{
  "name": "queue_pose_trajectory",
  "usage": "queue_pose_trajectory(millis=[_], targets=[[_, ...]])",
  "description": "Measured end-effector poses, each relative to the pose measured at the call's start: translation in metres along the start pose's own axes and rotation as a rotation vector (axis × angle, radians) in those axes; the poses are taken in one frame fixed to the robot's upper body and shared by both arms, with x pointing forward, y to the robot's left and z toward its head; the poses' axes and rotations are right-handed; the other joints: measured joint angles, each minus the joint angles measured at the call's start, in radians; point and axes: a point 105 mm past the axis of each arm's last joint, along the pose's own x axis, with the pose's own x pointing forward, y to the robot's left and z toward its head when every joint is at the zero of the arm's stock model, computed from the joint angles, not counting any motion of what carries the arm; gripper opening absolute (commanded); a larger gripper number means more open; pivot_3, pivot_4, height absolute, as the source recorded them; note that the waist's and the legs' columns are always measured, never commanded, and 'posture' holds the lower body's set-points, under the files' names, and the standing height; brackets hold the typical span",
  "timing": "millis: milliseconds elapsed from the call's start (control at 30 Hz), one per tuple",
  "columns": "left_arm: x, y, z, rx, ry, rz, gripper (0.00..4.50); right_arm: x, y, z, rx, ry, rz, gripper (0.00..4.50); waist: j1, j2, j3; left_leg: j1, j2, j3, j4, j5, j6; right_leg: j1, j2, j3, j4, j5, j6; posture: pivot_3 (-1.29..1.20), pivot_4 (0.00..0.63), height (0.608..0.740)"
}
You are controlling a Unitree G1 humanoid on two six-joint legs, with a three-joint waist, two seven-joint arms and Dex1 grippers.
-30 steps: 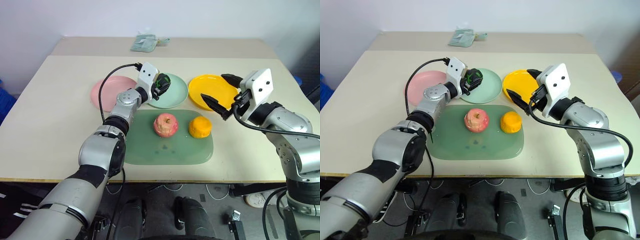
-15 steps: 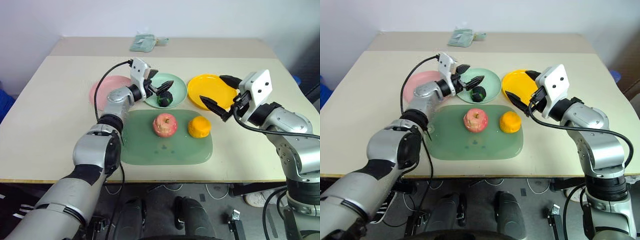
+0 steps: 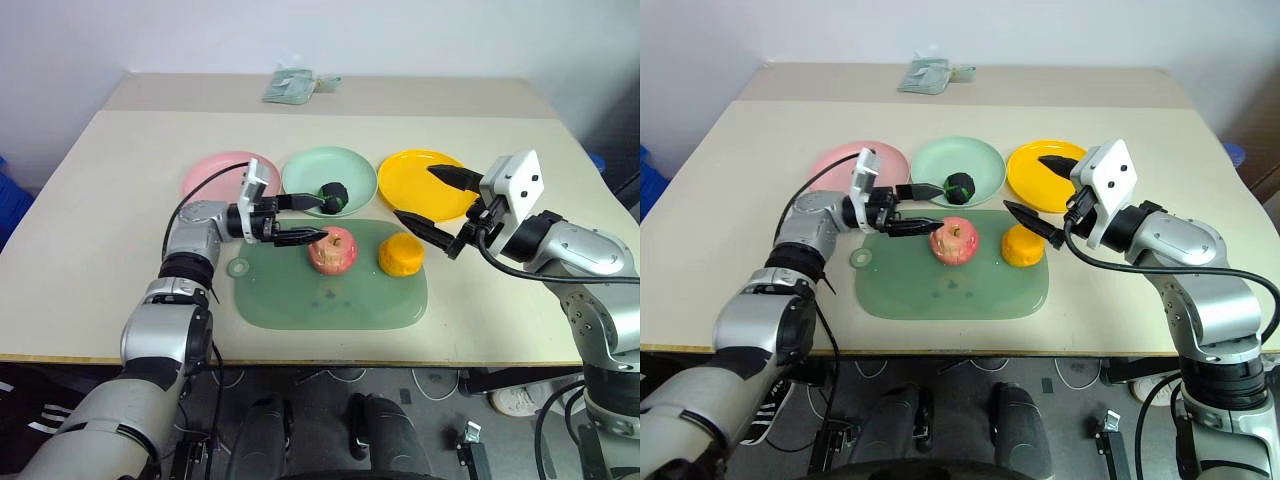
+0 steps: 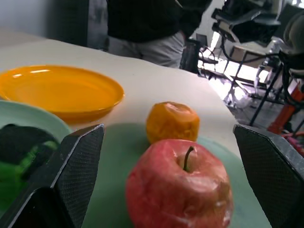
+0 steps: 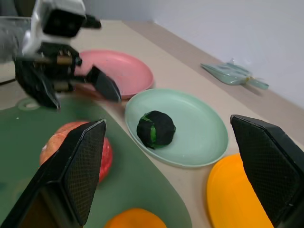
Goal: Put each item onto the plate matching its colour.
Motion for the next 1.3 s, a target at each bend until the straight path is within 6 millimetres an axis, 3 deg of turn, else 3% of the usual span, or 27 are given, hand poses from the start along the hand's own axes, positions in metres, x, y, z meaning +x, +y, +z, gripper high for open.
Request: queue_pose_trajectory(millis=[167,333,500,767,867,1033,1200,1300], targets=[[0.015,-0.005,0.003,0.048,0.016,-0.039,4.45,0.000,0.000,0.000,-0.001,0.001,0.001,4.30,-0.002,0.000,0.000,0.000,0.000,0.000,0.000,0.000,0.000,0.000,0.000,0.000,0.000,0.000,0.000,0.00,0.150,0.740],[0.017,-0.013,-0.021,0.076,0.116,-0.070,4.45,-0.002,-0.001,-0.001,-0.004,0.012,-0.005,4.30,-0.002,0.000,0.000,0.000,0.000,0.000,0.000,0.000,0.000,0.000,0.000,0.000,0.000,0.000,0.000,0.00,0.150,0.740],[0.018,-0.011,-0.029,0.128,0.191,-0.055,2.98,-0.003,0.000,-0.002,-0.006,0.013,-0.005,4.30,0.000,0.000,0.000,0.000,0.000,0.000,0.000,0.000,0.000,0.000,0.000,0.000,0.000,0.000,0.000,0.00,0.150,0.740],[0.010,0.007,-0.013,0.063,0.078,0.097,2.98,-0.004,-0.001,-0.001,-0.006,0.011,-0.015,4.30,-0.003,0.000,0.000,0.000,0.000,-0.001,0.000,0.000,0.000,0.000,0.000,0.000,0.000,0.000,0.000,0.00,0.150,0.740],[-0.010,0.029,0.008,0.089,0.020,0.279,2.98,-0.004,-0.003,-0.001,-0.012,0.011,-0.026,4.30,-0.005,0.000,0.000,0.000,0.000,-0.001,0.000,0.000,0.000,0.000,0.000,0.000,0.000,0.000,0.000,0.00,0.150,0.740],[-0.065,0.064,0.041,0.094,-0.093,0.646,2.98,-0.002,-0.021,0.000,-0.041,0.008,-0.123,4.30,-0.004,0.000,0.000,0.001,0.000,0.000,0.000,0.000,0.000,0.000,0.000,0.000,0.001,0.000,0.000,0.00,0.150,0.740],[-0.122,0.086,0.044,0.101,-0.103,1.030,2.98,0.004,-0.009,0.006,0.017,-0.056,-0.050,4.30,-0.001,0.000,0.000,0.000,0.000,0.000,0.000,0.000,0.000,0.000,0.000,0.000,0.001,0.000,0.001,0.00,0.150,0.740],[-0.134,0.090,0.039,0.094,-0.096,1.132,2.98,0.012,0.009,0.017,0.041,-0.122,0.032,4.30,-0.001,0.000,0.000,0.000,0.000,0.000,0.000,0.000,0.000,0.000,0.000,0.000,0.001,0.000,0.001,0.00,0.150,0.740]])
